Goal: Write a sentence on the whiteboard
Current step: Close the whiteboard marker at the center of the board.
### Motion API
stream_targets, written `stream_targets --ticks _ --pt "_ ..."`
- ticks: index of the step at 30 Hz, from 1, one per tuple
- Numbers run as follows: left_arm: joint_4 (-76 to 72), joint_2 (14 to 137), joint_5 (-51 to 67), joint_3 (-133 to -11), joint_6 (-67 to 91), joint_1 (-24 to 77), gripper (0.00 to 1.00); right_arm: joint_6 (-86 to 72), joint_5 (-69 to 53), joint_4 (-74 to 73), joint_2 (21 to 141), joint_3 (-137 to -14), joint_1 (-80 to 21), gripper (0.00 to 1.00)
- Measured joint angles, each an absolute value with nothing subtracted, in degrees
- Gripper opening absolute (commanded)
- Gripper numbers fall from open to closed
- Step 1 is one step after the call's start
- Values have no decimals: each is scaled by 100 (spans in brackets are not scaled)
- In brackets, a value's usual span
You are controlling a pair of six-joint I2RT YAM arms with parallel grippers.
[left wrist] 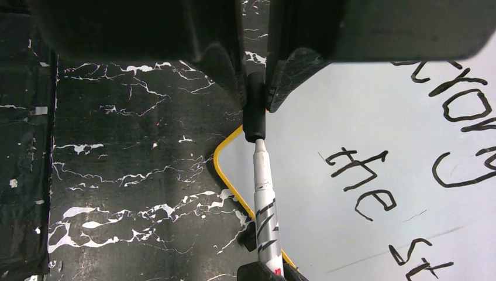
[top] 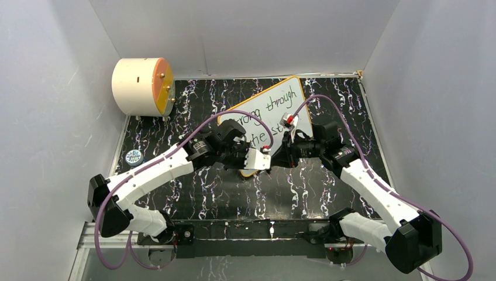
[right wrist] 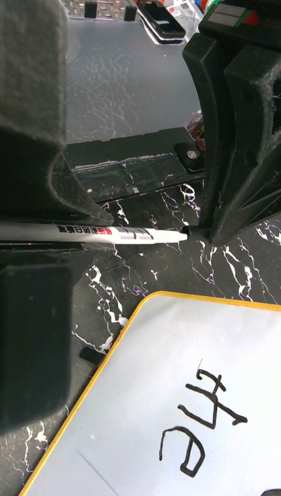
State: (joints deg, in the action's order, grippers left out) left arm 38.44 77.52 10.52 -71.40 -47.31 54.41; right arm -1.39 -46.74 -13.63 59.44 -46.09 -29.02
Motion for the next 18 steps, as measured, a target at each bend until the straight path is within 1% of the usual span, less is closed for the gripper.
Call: stream_targets --ticks 18 --pt "3428 7760 578 -7140 -4329 5601 0 -283 -4619 -1055 5964 -4602 -2943 0"
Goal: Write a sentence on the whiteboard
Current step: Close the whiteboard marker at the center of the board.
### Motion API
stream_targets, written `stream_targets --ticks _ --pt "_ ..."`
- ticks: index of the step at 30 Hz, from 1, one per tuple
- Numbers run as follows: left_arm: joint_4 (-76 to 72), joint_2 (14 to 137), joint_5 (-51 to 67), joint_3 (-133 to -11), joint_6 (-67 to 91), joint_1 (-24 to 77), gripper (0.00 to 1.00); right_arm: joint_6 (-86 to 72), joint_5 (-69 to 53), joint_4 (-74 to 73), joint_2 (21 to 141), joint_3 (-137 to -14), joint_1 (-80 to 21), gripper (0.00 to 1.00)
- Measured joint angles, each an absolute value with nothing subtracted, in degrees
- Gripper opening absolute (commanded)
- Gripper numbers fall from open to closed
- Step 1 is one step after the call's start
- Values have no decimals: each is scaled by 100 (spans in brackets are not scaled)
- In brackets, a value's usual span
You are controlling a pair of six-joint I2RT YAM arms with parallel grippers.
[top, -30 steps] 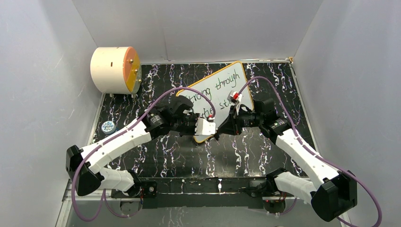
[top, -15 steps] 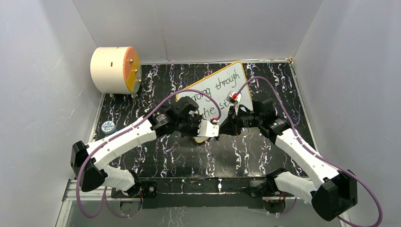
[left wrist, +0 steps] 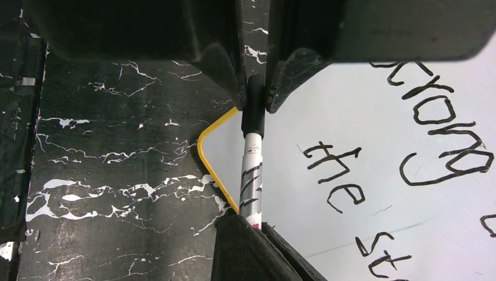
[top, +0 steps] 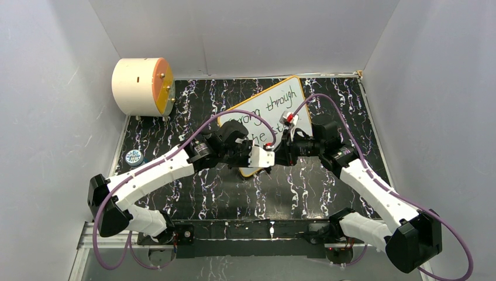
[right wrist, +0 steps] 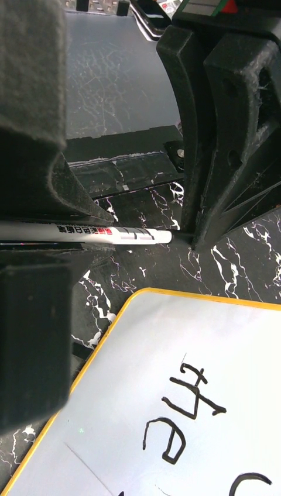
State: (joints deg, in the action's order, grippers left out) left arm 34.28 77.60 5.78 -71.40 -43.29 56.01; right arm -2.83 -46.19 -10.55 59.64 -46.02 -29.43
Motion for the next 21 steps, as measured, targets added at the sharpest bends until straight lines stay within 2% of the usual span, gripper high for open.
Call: stream_targets --ticks 9,21 --pt "3420 7747 891 -7188 -4545 5588 0 -545 -4687 -849 6163 -4584 -2956 0" --pt "3653 7824 624 -7356 -4670 5732 0 -1039 -4829 -650 6333 -4584 -2965 0"
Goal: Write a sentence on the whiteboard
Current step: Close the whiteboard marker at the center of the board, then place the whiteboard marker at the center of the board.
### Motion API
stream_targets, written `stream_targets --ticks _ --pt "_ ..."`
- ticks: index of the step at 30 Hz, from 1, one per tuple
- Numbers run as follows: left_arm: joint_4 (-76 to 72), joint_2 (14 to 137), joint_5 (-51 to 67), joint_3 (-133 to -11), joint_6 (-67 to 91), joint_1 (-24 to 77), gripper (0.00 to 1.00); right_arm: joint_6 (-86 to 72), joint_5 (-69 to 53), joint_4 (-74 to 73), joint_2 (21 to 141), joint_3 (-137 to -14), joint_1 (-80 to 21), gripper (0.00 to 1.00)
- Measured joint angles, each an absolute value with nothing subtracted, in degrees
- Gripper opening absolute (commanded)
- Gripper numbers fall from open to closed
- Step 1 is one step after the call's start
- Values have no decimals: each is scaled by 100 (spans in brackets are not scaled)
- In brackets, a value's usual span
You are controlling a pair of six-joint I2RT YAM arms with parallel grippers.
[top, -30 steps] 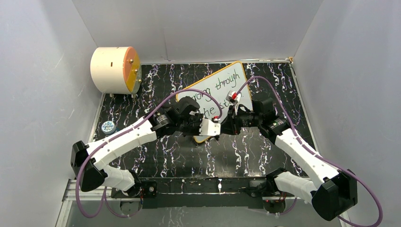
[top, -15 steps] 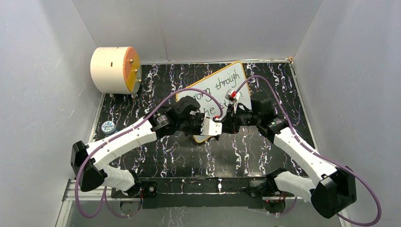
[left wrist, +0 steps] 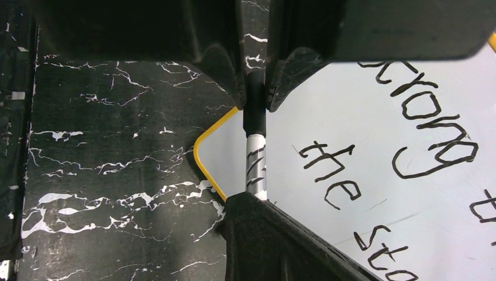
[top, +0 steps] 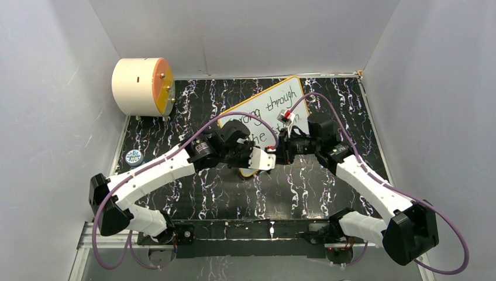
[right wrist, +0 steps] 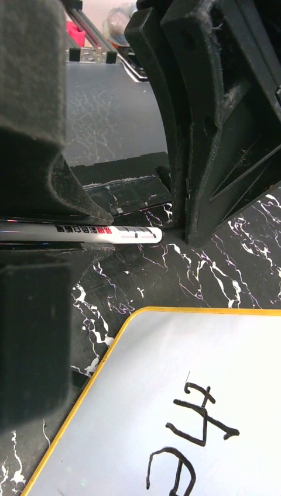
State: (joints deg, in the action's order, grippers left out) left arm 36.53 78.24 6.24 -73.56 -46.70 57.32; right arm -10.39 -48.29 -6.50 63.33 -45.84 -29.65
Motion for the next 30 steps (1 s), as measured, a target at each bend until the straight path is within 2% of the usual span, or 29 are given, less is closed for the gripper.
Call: stream_targets --ticks 18,19,22,27,30 --pt "2836 7321 67 -6589 -4700 5883 0 -1927 -4779 -200 6582 -4508 -2965 0" --pt "2777 7277 30 -6558 -4703 5900 5 -1903 -4724 -211 6530 -4508 -2965 0" --pt "2523 7137 -64 -6447 -4694 5951 29 -1754 -4508 -320 6276 -4510 -2965 0" --pt "1741 6733 -148 -6289 -4456 6180 50 -1426 -3387 -707 5972 -4510 -2985 0" --pt "1245 6370 -526 -6132 -4200 6241 58 -1291 -2427 -1118 5660 -4510 -2976 0"
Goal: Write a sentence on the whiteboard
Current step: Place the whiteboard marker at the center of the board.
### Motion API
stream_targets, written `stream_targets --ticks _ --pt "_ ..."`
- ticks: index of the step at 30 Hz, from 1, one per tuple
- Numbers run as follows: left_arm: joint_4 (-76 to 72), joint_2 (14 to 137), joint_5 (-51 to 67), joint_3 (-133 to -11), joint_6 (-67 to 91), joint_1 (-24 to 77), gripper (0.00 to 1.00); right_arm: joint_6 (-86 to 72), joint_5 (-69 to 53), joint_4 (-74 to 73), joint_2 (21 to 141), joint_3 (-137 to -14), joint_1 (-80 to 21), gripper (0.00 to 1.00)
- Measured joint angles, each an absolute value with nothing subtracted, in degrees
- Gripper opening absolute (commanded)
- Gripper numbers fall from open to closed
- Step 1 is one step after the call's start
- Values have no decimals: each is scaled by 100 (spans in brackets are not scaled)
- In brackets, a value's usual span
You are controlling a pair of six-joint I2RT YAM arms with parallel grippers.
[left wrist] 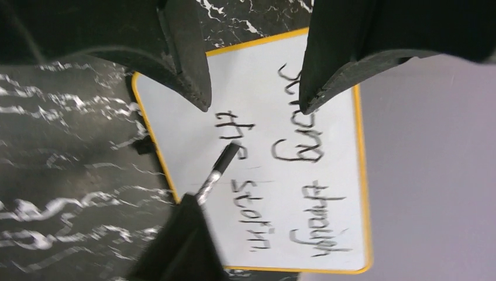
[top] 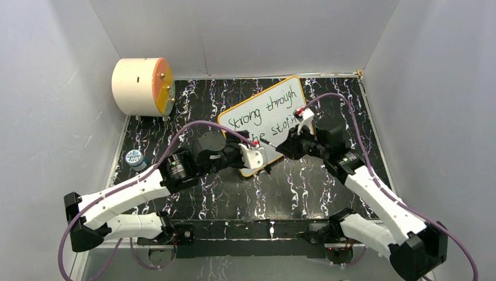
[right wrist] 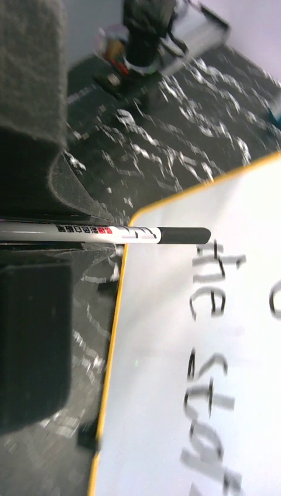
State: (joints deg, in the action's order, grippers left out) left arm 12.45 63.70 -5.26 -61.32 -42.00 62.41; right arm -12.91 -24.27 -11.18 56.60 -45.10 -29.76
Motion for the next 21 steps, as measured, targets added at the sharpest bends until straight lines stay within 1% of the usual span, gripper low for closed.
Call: stream_targets --ticks 5,8,11,15,18,21 --pt "692 6180 -1428 -6110 -3721 6097 61 -1253 -779 -1584 4978 -4501 -2969 0" --pt "471 6080 -1712 -5999 -3389 5769 65 -1343 303 -1717 4637 -4346 -2969 0" --pt "325 5920 -1695 -5835 -2803 4998 68 -1562 1494 -1835 4475 -4045 -2958 0" --pt "294 5754 -1559 -5717 -1715 3618 71 -1940 2626 -1946 4641 -3656 -2882 0" --pt "292 5566 -1559 -5697 -1000 3022 73 -2196 3164 -1865 4858 -3361 -2722 0" --pt "165 5201 -1603 -5548 -467 2731 76 -2410 3334 -1673 5074 -3089 -2314 0"
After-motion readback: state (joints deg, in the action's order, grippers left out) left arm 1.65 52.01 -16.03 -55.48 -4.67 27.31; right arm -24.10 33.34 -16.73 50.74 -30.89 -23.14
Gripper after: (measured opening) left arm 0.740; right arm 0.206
